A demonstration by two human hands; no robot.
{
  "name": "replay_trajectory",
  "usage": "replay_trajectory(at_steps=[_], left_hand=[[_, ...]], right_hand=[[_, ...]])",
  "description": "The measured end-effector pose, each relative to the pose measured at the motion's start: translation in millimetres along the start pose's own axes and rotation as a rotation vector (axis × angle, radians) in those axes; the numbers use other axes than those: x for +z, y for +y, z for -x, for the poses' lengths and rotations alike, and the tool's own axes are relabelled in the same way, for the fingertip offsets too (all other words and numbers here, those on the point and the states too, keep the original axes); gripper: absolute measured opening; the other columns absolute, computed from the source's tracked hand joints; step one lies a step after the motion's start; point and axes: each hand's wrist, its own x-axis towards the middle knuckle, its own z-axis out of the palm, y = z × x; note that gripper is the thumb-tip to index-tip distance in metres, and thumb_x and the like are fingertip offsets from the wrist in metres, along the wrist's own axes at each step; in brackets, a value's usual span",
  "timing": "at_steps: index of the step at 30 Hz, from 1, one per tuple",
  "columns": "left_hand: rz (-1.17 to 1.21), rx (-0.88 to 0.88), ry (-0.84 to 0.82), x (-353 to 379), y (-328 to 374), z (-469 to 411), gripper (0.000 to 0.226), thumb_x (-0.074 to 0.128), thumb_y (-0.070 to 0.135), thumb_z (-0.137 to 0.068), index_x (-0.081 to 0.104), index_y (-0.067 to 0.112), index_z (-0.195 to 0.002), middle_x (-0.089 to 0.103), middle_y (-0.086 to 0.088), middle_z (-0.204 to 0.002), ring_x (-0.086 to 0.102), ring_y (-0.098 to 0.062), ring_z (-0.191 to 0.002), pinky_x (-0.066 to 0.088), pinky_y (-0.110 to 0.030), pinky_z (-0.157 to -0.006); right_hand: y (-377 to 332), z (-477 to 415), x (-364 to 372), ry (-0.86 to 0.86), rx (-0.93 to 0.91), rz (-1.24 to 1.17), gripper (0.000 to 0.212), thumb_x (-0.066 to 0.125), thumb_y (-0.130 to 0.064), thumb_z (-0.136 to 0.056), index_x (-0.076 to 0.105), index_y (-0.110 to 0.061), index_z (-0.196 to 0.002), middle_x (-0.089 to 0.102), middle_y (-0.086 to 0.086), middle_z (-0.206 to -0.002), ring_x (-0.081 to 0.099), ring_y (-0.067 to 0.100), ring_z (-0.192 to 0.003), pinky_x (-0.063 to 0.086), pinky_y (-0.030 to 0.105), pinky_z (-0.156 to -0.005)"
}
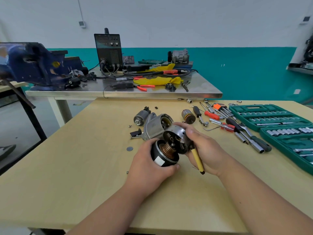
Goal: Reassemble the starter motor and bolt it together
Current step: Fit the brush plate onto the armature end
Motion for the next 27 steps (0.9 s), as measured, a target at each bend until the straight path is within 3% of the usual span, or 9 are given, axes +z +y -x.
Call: replay_trajectory(at_steps=[2,4,6,10,16,23,27], left_hand=[[-0.001,-0.009,0.006,0.7,0.1,0.0,0.069,0.082,0.054,-0.042,0.048,0.053,-0.102,0.061,0.024,-0.108,0.057,0.013,-0.097,0.04,0.0,-0.075],[-0.011,-0.012,0.007,1.4,0.1,-0.3,0.069,0.081,0.056,-0.041,0.048,0.053,-0.101,0.061,0.023,-0.107,0.057,0.013,-0.096,0.042,-0.002,-0.073],[-0.014,-0.016,0.006,1.9,-0.2,-0.7,0.071,0.081,0.057,-0.041,0.049,0.051,-0.104,0.062,0.022,-0.106,0.058,0.011,-0.095,0.044,-0.005,-0.072],[0.009,-0.025,0.011,1.6,-1.3,-1.3,0.075,0.082,0.053,-0.043,0.053,0.044,-0.112,0.064,0.021,-0.104,0.06,0.01,-0.09,0.045,-0.005,-0.071],[0.063,-0.039,0.007,0.6,1.1,1.2,0.074,0.082,0.053,-0.043,0.054,0.043,-0.111,0.066,0.022,-0.101,0.062,0.009,-0.089,0.045,-0.005,-0.068],[0.178,-0.065,-0.092,-1.0,7.3,2.5,0.066,0.082,0.047,-0.043,0.06,0.037,-0.104,0.071,0.02,-0.093,0.067,0.002,-0.083,0.047,-0.011,-0.065],[0.211,-0.059,-0.123,-1.6,8.9,2.5,0.067,0.082,0.044,-0.043,0.061,0.033,-0.106,0.071,0.02,-0.094,0.067,0.002,-0.083,0.048,-0.01,-0.067]], right_hand=[[0.0,3.1,2.6,0.002,-0.03,0.12,0.035,0.034,-0.02,-0.104,0.064,-0.026,-0.121,0.068,0.002,-0.118,0.06,0.026,-0.116,0.047,0.047,-0.101],[-1.3,7.9,8.2,-0.023,-0.055,0.26,0.036,0.036,-0.019,-0.104,0.065,-0.035,-0.118,0.07,-0.015,-0.108,0.065,0.004,-0.101,0.054,0.02,-0.078],[-1.6,9.9,12.9,-0.041,-0.072,0.372,0.036,0.039,-0.02,-0.104,0.062,-0.044,-0.117,0.068,-0.022,-0.109,0.063,-0.004,-0.1,0.048,0.011,-0.075],[-0.6,8.5,16.4,-0.079,-0.109,0.457,0.033,0.049,-0.035,-0.09,0.058,-0.053,-0.116,0.063,-0.021,-0.12,0.058,-0.002,-0.111,0.047,0.016,-0.087],[-2.6,7.3,15.9,-0.11,-0.196,0.55,0.039,0.061,-0.037,-0.081,0.057,-0.064,-0.109,0.056,-0.011,-0.126,0.056,0.003,-0.114,0.048,0.027,-0.096],[-10.8,12.1,14.8,-0.152,-0.223,0.654,0.044,0.068,-0.034,-0.074,0.058,-0.055,-0.111,0.047,-0.021,-0.122,0.051,-0.008,-0.111,0.041,0.008,-0.088],[-15.3,12.1,15.9,-0.163,-0.206,0.697,0.045,0.07,-0.038,-0.071,0.057,-0.058,-0.11,0.044,-0.022,-0.122,0.05,-0.012,-0.109,0.041,0.006,-0.086]])
